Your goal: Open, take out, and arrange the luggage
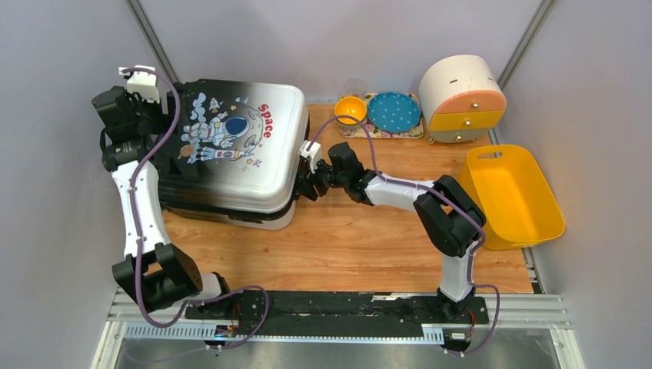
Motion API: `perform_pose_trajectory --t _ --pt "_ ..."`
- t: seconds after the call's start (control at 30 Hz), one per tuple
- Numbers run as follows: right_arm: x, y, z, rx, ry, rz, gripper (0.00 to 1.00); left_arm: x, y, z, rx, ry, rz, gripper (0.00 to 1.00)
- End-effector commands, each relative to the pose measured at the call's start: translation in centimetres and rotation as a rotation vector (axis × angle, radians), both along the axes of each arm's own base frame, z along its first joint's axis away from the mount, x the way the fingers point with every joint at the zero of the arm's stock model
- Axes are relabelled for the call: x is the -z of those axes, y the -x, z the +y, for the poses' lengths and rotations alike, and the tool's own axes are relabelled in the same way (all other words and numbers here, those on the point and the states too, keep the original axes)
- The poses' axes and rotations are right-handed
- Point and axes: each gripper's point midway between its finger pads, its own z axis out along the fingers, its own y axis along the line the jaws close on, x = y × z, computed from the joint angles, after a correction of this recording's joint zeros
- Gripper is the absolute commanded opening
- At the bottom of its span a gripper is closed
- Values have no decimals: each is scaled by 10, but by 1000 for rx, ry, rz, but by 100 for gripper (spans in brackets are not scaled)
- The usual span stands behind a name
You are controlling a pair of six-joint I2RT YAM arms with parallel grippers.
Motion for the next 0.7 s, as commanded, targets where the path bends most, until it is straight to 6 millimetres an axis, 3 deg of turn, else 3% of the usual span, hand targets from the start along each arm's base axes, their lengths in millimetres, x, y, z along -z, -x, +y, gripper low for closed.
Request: perform_pose_trajectory --t 0.0,0.03,0.13,0.27,0.3,0.4,0.5,0.67 --pt "-28 40 38 -174 -113 8 55 4 25 -45 175 95 12 91" --pt "-29 41 38 -174 -117 10 55 18 29 -58 227 133 36 91" --pt "-26 39 26 -177 -78 13 57 34 40 -80 317 199 70 89" --pt "-34 38 -10 -250 -62 30 64 45 51 -102 406 266 93 88" --pt "-30 31 -27 -247 -48 53 67 48 54 -107 432 282 98 88" --pt "-33 25 -45 -272 -58 65 67 53 56 -114 460 308 107 88" --pt "-36 24 -45 -272 -75 51 67 57 59 -118 476 320 110 88" --pt "-52 18 -26 -286 -156 -40 65 64 64 -122 489 330 118 87"
